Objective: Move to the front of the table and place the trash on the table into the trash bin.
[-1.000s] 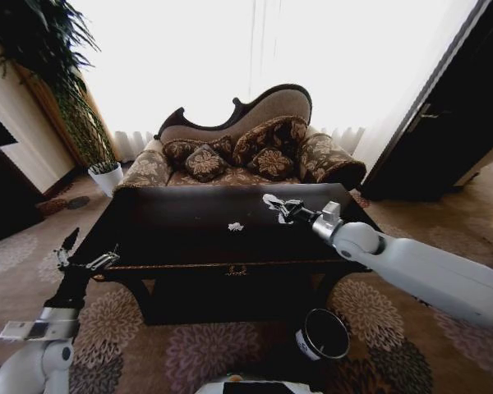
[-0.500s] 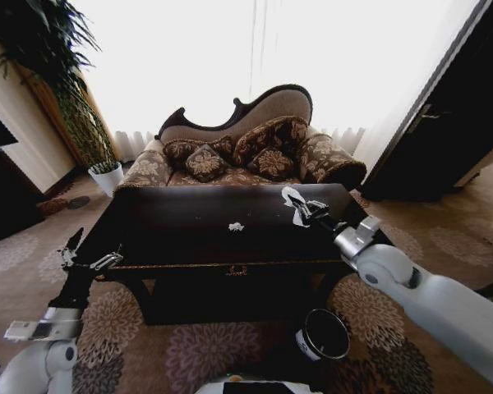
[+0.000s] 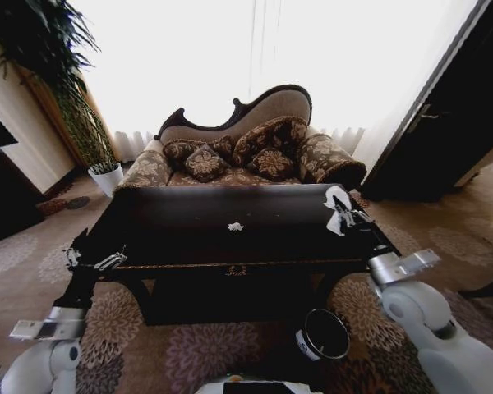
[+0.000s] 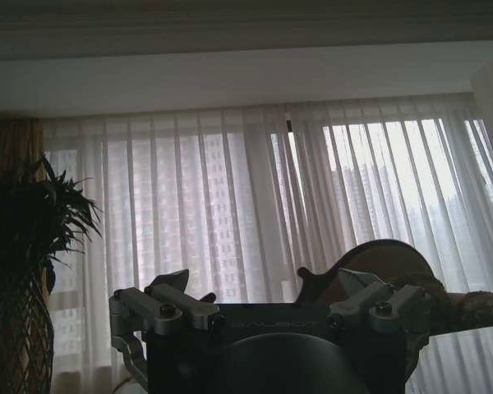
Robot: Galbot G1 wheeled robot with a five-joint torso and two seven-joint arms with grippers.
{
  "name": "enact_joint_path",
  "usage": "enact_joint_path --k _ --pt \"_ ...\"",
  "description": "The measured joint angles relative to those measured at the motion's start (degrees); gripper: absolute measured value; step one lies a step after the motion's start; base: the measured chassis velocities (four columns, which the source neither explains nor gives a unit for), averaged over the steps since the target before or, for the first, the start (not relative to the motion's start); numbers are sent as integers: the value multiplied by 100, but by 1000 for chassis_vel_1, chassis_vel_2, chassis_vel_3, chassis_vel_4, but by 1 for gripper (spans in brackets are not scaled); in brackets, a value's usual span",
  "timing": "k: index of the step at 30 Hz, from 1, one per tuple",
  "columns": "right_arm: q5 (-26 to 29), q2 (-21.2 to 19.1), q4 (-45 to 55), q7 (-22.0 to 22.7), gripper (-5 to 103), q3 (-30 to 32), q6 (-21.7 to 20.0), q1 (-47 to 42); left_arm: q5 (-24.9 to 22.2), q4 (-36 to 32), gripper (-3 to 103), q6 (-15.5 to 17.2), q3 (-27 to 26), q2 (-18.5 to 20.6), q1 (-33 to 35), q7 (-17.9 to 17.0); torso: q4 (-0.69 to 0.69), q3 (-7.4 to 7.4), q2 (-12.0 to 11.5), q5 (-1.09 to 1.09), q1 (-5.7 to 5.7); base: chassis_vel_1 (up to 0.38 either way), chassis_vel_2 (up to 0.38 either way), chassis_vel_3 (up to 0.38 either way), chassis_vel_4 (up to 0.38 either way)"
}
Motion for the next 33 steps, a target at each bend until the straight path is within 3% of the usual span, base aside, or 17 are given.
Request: enact_joint_path --k 8,12,20,28,33 --pt "127 543 -24 -99 1 276 359 -361 29 -61 100 -5 1 -39 42 1 0 0 0 -1 0 0 0 0 0" --pt "52 514 -164 -245 1 311 552 -565 26 -91 100 -7 -32 -39 61 2 1 0 0 0 0 0 0 0 0" --pt "-566 115 -908 -836 1 112 1484 -1502 -59 -49 100 -56 -105 -6 35 1 0 1 0 0 1 0 0 0 0" --pt "-626 164 -1203 -1097 1 186 2007 -1984 -58 144 100 -127 -36 -6 -71 1 1 0 0 -1 1 0 0 0 0" --pt "-771 225 -1585 -1368 1 272 2600 -2416 -25 243 100 -133 85 -30 -185 2 0 0 0 0 1 0 0 0 0"
